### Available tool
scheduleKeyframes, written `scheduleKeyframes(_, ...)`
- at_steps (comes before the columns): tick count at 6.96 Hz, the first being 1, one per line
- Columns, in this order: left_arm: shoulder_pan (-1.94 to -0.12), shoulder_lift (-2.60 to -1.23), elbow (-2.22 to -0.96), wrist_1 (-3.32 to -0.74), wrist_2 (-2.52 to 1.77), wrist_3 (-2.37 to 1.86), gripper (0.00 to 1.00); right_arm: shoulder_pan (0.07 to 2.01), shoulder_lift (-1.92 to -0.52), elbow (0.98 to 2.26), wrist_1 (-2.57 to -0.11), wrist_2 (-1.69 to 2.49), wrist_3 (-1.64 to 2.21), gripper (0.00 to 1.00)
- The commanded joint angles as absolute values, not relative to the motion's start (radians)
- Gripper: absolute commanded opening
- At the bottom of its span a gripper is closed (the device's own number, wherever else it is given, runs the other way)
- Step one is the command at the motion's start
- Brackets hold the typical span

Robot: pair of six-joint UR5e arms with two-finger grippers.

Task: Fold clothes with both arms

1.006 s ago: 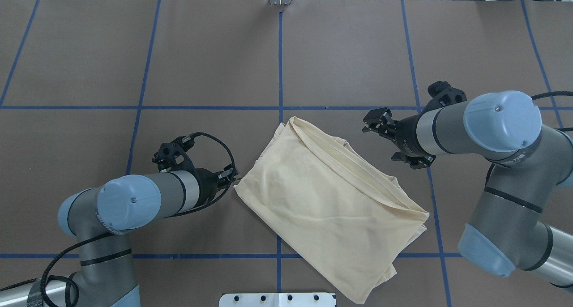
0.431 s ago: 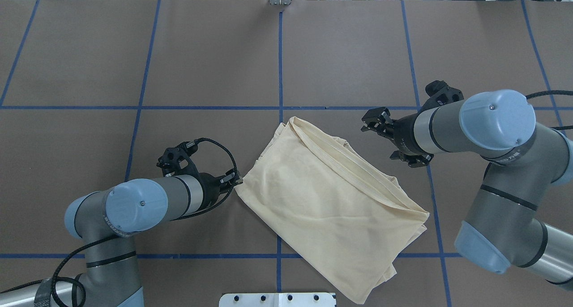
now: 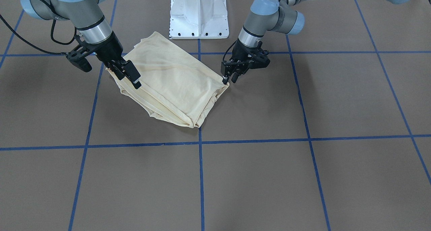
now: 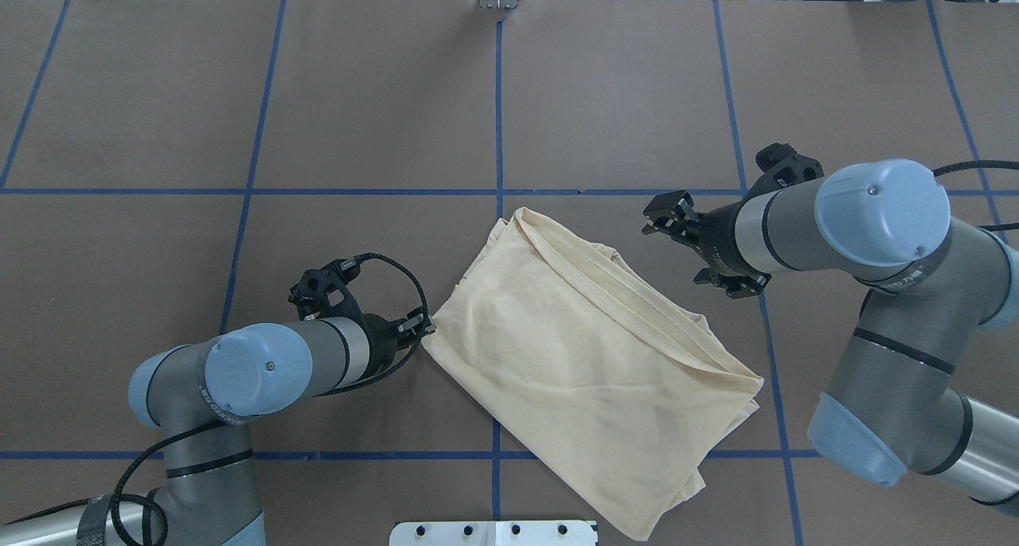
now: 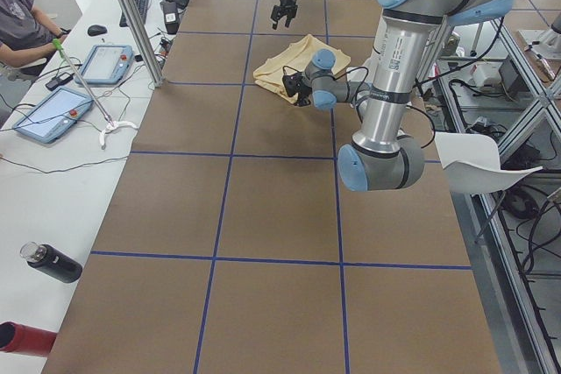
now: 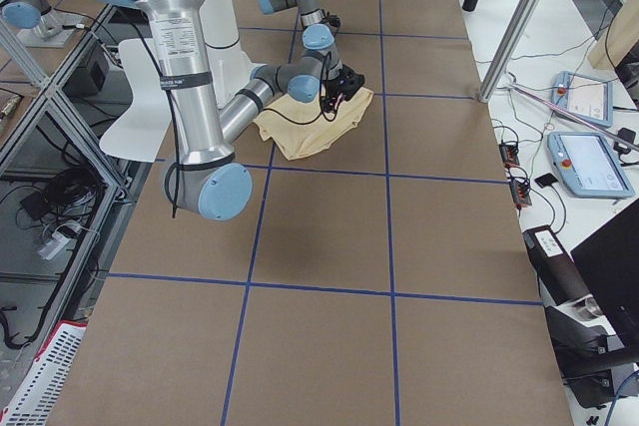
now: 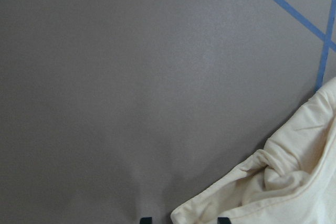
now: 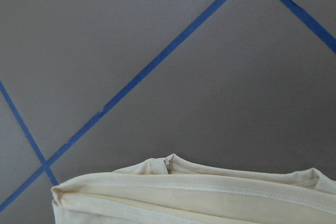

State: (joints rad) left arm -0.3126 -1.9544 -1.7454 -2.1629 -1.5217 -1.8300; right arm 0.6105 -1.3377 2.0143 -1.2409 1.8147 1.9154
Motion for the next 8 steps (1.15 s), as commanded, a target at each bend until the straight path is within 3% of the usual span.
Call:
scheduleKeyframes(1,-0.307,-1.977,-1.721,-2.163,-1.522,-1.829,0.51,0.612,-1.338,2.014,-1.243,1.815,1.916,1.0)
scheduleKeyframes(2,-0.305,-1.98,-1.721,-2.163,-1.522,-1.83,0.4,0.614,-1.338,2.016,-1.243,1.815,1.916,1.0)
scheduleKeyframes(3,-0.305,-1.98,-1.721,-2.163,-1.522,-1.83,0.0,0.614,-1.339,2.014,-1.243,1.815,1.916,1.0)
scheduleKeyframes(6,-0.391,-1.971,-1.752,-2.163,-1.528,-1.702,0.0,0.614,-1.339,2.01,-1.243,1.815,1.916,1.0)
scheduleKeyframes(8,-0.516,-1.971,-1.699,-2.178,-1.532,-1.505,0.0,0.612,-1.336,2.009,-1.243,1.815,1.917,1.0)
